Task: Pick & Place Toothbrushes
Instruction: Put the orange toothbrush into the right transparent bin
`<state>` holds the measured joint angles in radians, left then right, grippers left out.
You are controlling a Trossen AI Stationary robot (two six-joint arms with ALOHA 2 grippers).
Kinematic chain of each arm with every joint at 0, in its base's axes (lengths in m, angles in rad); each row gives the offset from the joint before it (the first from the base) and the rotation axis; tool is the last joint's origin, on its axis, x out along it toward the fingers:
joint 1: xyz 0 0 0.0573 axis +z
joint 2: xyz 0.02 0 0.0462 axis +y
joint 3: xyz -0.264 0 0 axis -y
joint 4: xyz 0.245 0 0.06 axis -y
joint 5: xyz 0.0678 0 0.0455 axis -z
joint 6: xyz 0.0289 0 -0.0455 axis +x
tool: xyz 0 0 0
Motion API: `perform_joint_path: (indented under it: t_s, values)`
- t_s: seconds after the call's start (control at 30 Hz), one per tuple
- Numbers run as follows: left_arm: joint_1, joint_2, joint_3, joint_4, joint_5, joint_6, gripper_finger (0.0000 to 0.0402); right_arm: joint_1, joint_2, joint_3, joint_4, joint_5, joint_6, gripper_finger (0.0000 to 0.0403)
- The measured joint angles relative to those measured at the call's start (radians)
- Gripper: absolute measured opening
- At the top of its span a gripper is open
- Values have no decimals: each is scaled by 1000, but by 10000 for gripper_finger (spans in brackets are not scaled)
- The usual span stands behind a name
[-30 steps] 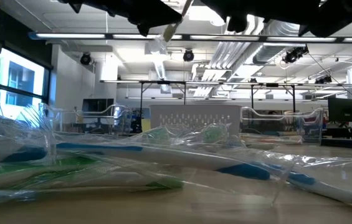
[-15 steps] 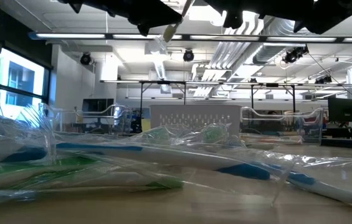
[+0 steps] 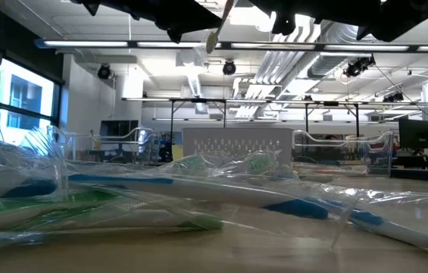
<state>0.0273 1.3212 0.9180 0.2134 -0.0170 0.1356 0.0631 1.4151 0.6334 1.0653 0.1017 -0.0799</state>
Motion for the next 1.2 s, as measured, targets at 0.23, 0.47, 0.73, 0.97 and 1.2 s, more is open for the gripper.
perform_joint_path:
  t_s: [0.23,0.47,0.73,0.97,1.2]
  values:
    - [0,0,0,1,0,2,1,0,0,0,0,0,0,17]
    - [0,0,0,9,-1,33,1,0,0,0,1,0,0,17]
    - [1,-2,-1,17,-10,78,85,0,0,0,-11,-3,1,17]
    - [13,-31,-1,22,-45,129,160,0,0,0,-43,47,-20,17]
    - [26,-101,-1,-43,-44,177,168,0,-29,0,-173,182,-61,17]
